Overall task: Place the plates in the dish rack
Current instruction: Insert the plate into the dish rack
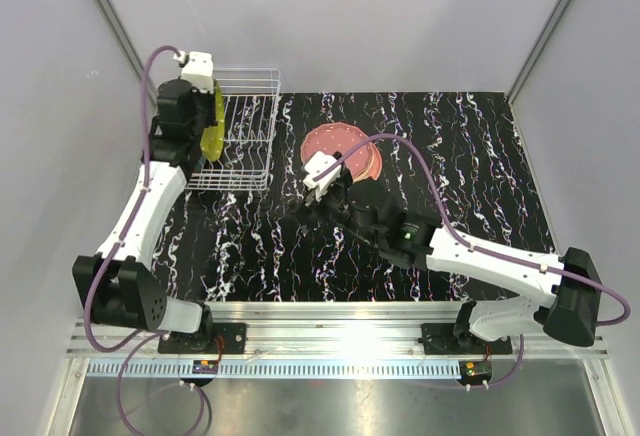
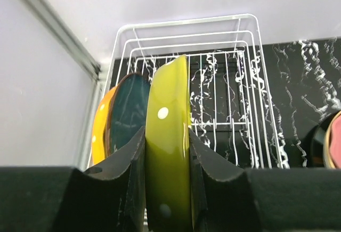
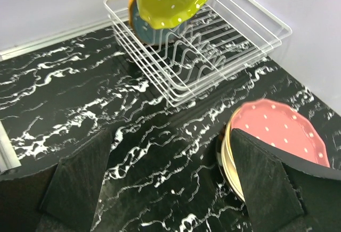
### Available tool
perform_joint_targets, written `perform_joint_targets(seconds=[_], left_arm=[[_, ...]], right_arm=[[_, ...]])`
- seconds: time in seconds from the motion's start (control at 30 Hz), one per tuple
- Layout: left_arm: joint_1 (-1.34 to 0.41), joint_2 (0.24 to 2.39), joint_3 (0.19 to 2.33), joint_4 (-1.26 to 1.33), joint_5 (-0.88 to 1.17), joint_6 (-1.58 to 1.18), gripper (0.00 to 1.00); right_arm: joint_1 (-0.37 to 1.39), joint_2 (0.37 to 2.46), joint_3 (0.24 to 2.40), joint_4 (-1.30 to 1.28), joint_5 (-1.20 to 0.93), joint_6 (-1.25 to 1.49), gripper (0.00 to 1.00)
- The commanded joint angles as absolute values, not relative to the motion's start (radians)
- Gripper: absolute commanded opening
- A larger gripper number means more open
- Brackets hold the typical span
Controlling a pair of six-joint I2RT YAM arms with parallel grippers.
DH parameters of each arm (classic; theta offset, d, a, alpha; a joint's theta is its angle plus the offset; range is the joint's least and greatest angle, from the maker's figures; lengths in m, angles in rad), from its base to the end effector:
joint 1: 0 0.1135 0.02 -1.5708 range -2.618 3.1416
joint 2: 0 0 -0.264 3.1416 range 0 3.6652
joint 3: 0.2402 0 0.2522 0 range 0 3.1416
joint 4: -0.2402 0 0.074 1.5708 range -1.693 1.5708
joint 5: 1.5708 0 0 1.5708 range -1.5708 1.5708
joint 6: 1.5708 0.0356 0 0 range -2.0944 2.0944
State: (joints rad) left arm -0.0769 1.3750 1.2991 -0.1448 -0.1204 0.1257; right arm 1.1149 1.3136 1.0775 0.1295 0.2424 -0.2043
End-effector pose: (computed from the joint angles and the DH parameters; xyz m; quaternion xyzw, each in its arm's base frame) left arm 0.3235 -0.0206 0.3898 0.0414 0.7791 0.0622 0.6225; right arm 0.1455 0.2773 0.3583 -0.3886 0.6330 0.2110 0.6355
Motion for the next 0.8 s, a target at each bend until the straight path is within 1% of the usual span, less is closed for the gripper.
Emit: perform_joint_targets(seconds=[0.0,0.17,0.37,0.57,0.7,0.77], left_arm=[[-0.121,1.416,1.399,0.051,-0.267,0.241,0.0],[-0.123,1.465,1.427,0.075,-0.29,0.282,0.0],[-0.13,1.512,1.411,0.118,-0.354,0.34,0.0],[-0.184,1.545,1.422,0.17,-0.445,0.469,0.0],[-0.242,1.578,1.428,0.23,-0.517,0.65,0.0],[-0.255,1.588,1.427,0.248,-0.532,0.683,0.0]], right_arm=[[1.078,1.25,1.034,0.173,0.238,-0.166,1.0],[1.049,1.218,0.974,0.169,0.235,-0.156,1.0],[0.993,1.2,0.934,0.17,0.195,-0.138,1.0],[0.951,1.21,0.911,0.182,0.161,-0.123,1.0],[0.937,1.218,0.905,0.184,0.156,-0.117,1.0],[0.931,1.216,0.896,0.184,0.158,-0.118,1.0]])
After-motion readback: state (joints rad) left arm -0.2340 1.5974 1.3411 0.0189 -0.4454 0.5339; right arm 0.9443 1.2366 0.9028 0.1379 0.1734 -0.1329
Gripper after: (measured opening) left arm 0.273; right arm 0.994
